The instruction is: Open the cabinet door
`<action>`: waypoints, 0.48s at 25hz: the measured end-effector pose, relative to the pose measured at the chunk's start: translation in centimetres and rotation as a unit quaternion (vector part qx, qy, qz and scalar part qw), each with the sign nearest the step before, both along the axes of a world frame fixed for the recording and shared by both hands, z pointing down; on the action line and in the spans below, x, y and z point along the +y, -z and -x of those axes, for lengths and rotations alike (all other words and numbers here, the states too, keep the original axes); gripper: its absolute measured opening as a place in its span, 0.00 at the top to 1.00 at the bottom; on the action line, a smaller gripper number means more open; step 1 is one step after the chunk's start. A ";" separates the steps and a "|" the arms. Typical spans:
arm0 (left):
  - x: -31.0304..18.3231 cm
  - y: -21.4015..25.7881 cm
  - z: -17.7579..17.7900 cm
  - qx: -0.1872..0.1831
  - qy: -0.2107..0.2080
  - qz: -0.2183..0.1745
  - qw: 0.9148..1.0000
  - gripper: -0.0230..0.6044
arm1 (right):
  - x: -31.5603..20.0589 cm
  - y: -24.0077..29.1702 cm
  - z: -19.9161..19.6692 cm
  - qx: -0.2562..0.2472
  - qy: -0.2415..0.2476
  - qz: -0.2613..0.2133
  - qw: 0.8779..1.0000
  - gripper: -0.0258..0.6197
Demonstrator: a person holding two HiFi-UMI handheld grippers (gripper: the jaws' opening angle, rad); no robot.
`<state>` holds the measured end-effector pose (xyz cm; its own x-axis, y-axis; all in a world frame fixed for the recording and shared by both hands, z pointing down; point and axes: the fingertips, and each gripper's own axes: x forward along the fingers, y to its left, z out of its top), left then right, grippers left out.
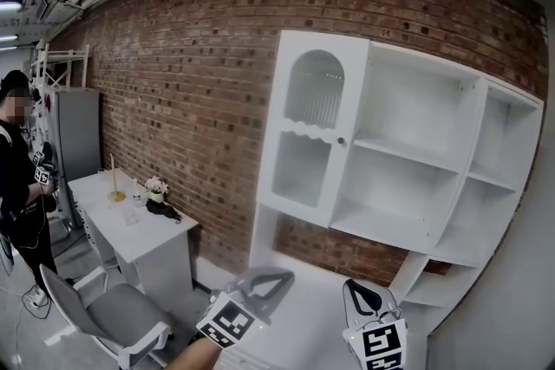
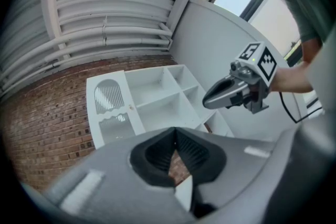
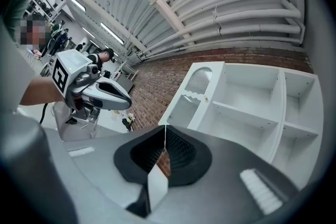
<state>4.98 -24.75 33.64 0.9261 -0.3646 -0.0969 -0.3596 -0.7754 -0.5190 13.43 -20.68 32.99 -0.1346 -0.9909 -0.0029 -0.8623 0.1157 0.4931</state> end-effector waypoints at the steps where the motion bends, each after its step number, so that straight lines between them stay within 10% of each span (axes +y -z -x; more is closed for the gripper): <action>1: -0.2 -0.1 0.1 0.000 -0.003 0.000 1.000 0.96 | -0.1 0.0 0.1 0.001 -0.003 0.001 1.000 0.95; 12: -2.6 -0.7 0.3 0.000 -0.007 0.009 1.000 0.96 | -2.4 -0.1 0.0 -0.001 -0.009 0.005 1.000 0.95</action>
<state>4.72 -27.30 34.35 0.9311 -0.3534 -0.0900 -0.3485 -0.7896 -0.5051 13.43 -23.13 33.06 -0.1177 -0.9930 0.0075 -0.8649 0.1062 0.4905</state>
